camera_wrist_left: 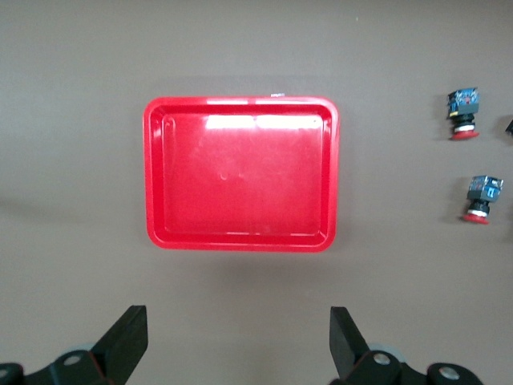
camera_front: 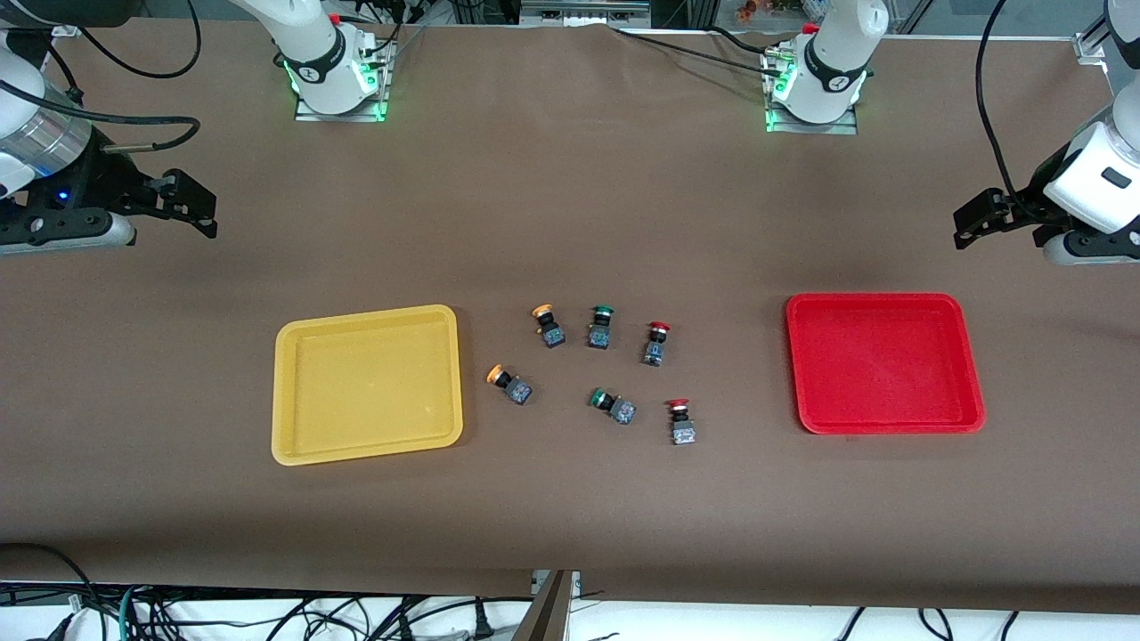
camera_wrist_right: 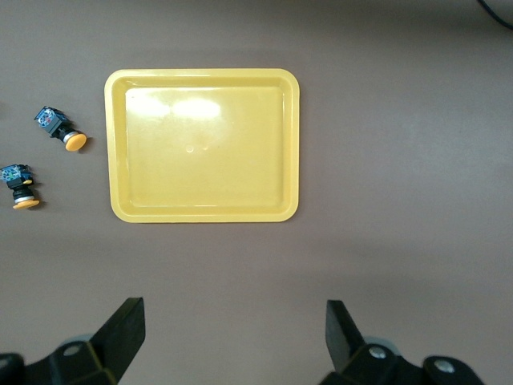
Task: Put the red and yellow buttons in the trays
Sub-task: 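Move the left gripper toward the red-capped button while the right gripper reaches in, then grasp the red button with the left gripper while the right gripper grasps orange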
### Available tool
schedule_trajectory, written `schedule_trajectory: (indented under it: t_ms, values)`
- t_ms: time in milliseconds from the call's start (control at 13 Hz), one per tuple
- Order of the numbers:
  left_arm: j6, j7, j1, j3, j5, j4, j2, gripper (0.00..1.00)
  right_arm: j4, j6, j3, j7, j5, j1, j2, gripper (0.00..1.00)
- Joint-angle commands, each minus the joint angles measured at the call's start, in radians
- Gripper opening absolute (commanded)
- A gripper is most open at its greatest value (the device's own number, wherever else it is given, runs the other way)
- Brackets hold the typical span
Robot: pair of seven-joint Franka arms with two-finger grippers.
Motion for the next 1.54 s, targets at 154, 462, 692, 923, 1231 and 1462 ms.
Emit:
schedule_trajectory:
  t_ms: [154, 462, 692, 923, 1231, 1462]
  values:
    - [-0.032, 0.007, -0.002, -0.002, -0.055, 0.064, 0.037, 1.0, 0.02, -0.02, -0.012, -0.005, -0.003, -0.007, -0.003, 1.0]
    - [0.056, 0.001, -0.082, -0.036, -0.165, 0.112, 0.282, 1.0, 0.02, -0.021, -0.012, -0.005, -0.003, -0.007, -0.005, 1.0]
    - [0.251, -0.24, -0.233, -0.036, -0.156, 0.212, 0.491, 1.0, 0.02, -0.021, -0.012, -0.005, -0.001, -0.007, -0.003, 1.0]
    - [0.469, -0.511, -0.367, -0.034, -0.147, 0.206, 0.588, 1.0, 0.016, -0.02, -0.01, -0.005, 0.005, 0.001, 0.012, 1.0]
    - [0.538, -0.519, -0.439, -0.036, -0.08, 0.183, 0.703, 1.0, 0.019, 0.03, 0.048, -0.092, 0.006, 0.074, 0.191, 1.0]
    - [0.702, -0.53, -0.487, -0.034, -0.075, 0.131, 0.781, 1.0, 0.052, 0.28, 0.138, -0.071, 0.074, 0.16, 0.386, 1.0]
